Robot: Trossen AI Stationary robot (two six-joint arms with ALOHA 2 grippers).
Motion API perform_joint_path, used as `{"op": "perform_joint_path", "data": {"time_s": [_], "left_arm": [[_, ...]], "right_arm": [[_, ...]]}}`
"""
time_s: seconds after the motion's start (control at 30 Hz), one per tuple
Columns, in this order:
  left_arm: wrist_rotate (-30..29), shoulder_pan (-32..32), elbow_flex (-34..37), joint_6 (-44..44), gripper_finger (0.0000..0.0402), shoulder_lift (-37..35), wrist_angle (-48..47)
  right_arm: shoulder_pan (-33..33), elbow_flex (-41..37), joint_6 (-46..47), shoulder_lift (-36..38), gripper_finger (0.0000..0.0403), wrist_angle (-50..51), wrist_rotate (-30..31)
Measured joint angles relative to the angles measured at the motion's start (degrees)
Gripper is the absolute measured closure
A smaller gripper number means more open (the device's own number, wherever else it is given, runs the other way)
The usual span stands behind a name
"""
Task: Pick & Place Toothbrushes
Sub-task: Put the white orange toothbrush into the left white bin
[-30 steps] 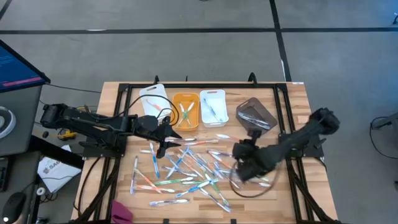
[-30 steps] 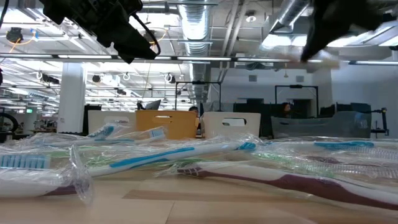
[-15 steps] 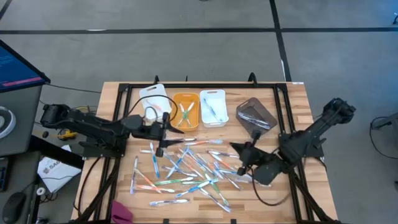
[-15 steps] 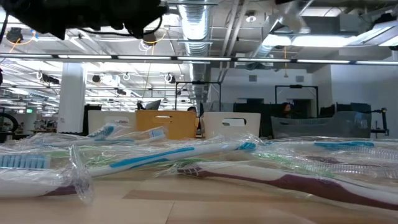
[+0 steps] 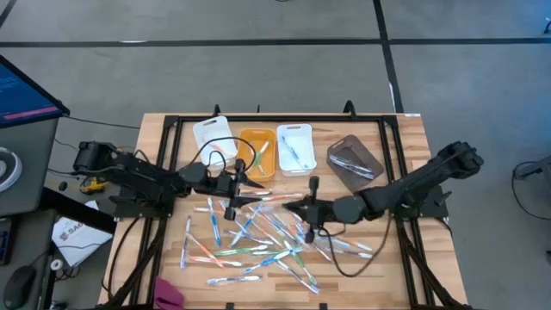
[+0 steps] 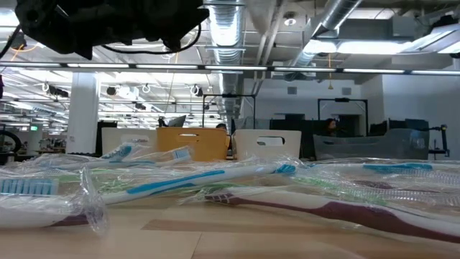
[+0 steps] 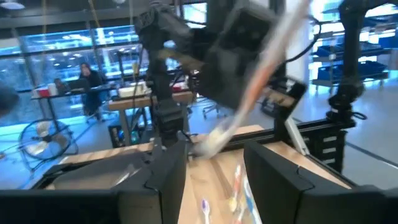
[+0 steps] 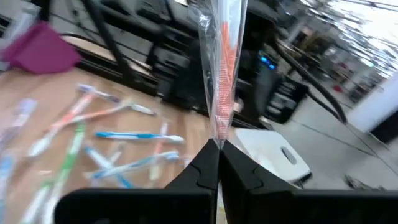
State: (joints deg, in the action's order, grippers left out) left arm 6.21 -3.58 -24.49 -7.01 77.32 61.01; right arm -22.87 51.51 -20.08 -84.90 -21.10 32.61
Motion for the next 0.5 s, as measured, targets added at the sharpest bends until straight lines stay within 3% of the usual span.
{"op": "perform_joint_path", "data": {"time_s": [0.5], "left_arm": [[-0.16, -0.32, -0.33, -2.1, 0.0247, 0.42, 3.54]], "right_arm": [[5.37, 0.0, 4.29, -0.81, 0.0403, -2.25, -8.08]]}}
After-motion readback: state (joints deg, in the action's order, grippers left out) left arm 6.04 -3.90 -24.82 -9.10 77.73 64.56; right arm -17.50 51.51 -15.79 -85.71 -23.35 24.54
